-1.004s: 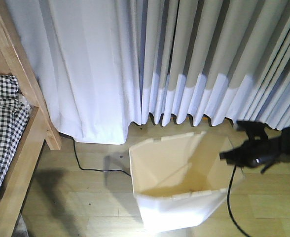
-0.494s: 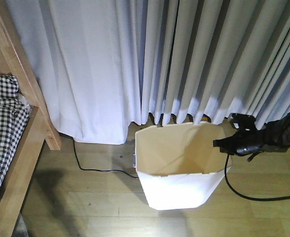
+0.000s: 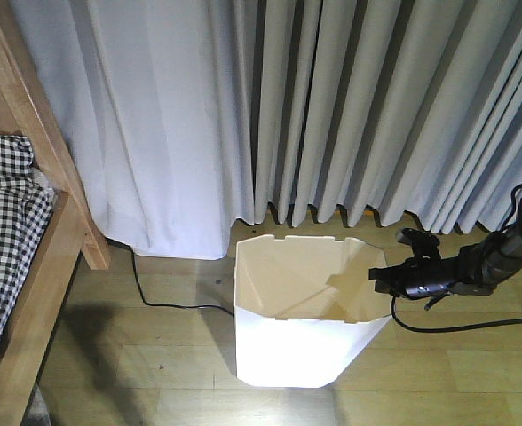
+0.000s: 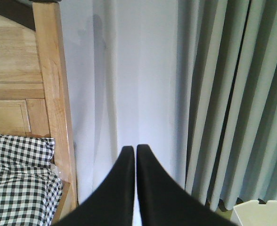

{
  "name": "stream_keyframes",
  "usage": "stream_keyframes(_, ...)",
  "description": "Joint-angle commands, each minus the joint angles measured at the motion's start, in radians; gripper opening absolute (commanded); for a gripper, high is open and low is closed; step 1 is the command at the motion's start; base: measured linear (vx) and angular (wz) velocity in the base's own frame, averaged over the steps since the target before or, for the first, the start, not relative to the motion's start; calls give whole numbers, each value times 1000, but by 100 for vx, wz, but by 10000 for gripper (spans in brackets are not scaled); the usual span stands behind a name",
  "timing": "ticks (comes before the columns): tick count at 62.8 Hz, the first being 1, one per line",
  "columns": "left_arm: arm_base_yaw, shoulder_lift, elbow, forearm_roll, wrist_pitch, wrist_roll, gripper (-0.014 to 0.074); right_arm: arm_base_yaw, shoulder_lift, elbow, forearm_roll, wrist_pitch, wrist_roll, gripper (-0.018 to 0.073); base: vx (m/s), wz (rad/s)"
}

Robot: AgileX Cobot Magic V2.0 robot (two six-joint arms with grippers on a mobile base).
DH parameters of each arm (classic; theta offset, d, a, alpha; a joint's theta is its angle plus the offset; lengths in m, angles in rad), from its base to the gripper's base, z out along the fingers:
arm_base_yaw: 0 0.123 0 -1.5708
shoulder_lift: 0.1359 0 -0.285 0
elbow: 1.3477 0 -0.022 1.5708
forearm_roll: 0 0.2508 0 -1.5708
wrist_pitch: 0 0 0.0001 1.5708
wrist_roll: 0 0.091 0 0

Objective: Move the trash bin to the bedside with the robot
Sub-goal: 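Lower the bin onto the floor near the bed foot by the curtains, then open the right gripper and raise it away from the bin rim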

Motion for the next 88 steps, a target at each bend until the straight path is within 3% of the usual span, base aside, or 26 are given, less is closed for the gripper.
stream_keyframes(1, -5, -10, 28, -4, -78, -9, -6, -16, -75, -22, 82, 230, -1, -3, 0, 0)
stream_keyframes(19, -5, -10, 28, -4, -78, -9, -6, -51, -75, 17, 2, 237, 19, -3, 0, 0)
stream_keyframes(29, -5, -10, 28, -4, -78, -9, -6, -44, -52, 35, 85, 231, -24, -3, 0, 0)
stream_keyframes(73, -5, -10, 28, -4, -78, -9, -6, -10, 146, -218, 83, 334, 13, -3, 0, 0)
stream_keyframes(88, -5, -10, 28, -4, -78, -9, -6, 9, 193, -269, 83, 198, -20, -1, 0, 0)
